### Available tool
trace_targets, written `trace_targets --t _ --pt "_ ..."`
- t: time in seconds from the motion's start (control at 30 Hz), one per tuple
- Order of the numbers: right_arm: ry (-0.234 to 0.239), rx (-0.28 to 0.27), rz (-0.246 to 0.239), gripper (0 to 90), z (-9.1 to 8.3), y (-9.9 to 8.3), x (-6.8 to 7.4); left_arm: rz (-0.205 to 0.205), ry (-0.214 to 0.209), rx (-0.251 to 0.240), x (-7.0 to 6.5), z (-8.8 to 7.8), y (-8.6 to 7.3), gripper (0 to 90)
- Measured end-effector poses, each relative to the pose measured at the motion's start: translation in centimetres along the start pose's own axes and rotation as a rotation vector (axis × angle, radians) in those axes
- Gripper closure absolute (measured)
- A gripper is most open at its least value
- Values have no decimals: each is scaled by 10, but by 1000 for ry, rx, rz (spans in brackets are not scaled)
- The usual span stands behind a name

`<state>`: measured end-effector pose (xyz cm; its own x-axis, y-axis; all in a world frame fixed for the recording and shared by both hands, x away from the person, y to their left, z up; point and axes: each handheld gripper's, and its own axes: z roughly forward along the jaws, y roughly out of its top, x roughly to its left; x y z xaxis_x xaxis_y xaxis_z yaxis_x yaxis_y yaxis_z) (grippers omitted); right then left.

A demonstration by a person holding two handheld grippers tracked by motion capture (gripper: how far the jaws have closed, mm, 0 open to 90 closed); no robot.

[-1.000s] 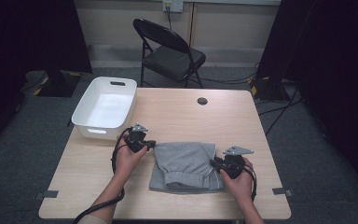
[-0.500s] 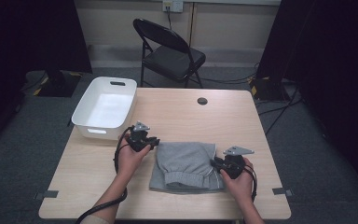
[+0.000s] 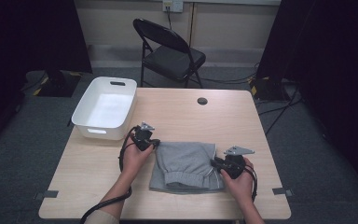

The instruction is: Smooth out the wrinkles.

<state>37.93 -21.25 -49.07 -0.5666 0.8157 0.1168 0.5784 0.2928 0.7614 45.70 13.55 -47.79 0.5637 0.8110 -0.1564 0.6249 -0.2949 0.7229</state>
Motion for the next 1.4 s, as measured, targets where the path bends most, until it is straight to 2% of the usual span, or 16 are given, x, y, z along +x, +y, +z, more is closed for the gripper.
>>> trace_targets --t 0.13,0.17,0.23,0.27,0.33,0.4,0.43,0.5,0.6,0.73,0.8,0.9,1.07,1.13,1.23,1.4 --pt "11 -4 13 798 -1 0 -1 2 17 -20 1 -5 0 875" --pt "14 -3 19 813 -3 0 -2 21 55 -27 1 -9 -2 830" --pt "12 -5 25 813 -5 0 -3 16 30 -41 2 -10 -6 699" --pt "9 -3 23 812 -5 1 -3 38 32 -40 2 -11 -8 661" --pt "1 -23 27 796 -9 4 -2 36 7 -43 -1 -14 -13 647" --pt "-29 -55 32 763 -15 9 -3 35 -7 -47 -3 -15 -15 570" --pt "-42 -69 26 752 -17 11 -2 50 -6 -60 -7 -17 -19 533" --pt "-69 -74 27 678 -19 14 -3 44 -15 -60 -11 -19 -24 450" --pt "-91 -81 37 602 -17 16 -6 89 -18 -57 -17 -23 -28 392" --pt "-91 -77 37 552 -9 19 -6 101 -61 -68 -23 -32 -34 368" --pt "-108 -45 20 547 -2 20 -5 106 -85 -58 -26 -32 -39 379" --pt "-111 -20 34 543 5 16 -6 124 -108 -45 -31 -29 -49 357" --pt "-113 -12 22 524 6 11 -5 161 -104 -11 -34 -24 -57 371" --pt "-109 -9 13 518 6 9 -3 176 -80 -8 -36 -27 -58 369" --pt "-102 -16 22 489 4 6 -3 181 -67 3 -37 -30 -60 370" --pt "-79 -19 22 501 4 2 -4 184 -71 1 -39 -31 -64 438"
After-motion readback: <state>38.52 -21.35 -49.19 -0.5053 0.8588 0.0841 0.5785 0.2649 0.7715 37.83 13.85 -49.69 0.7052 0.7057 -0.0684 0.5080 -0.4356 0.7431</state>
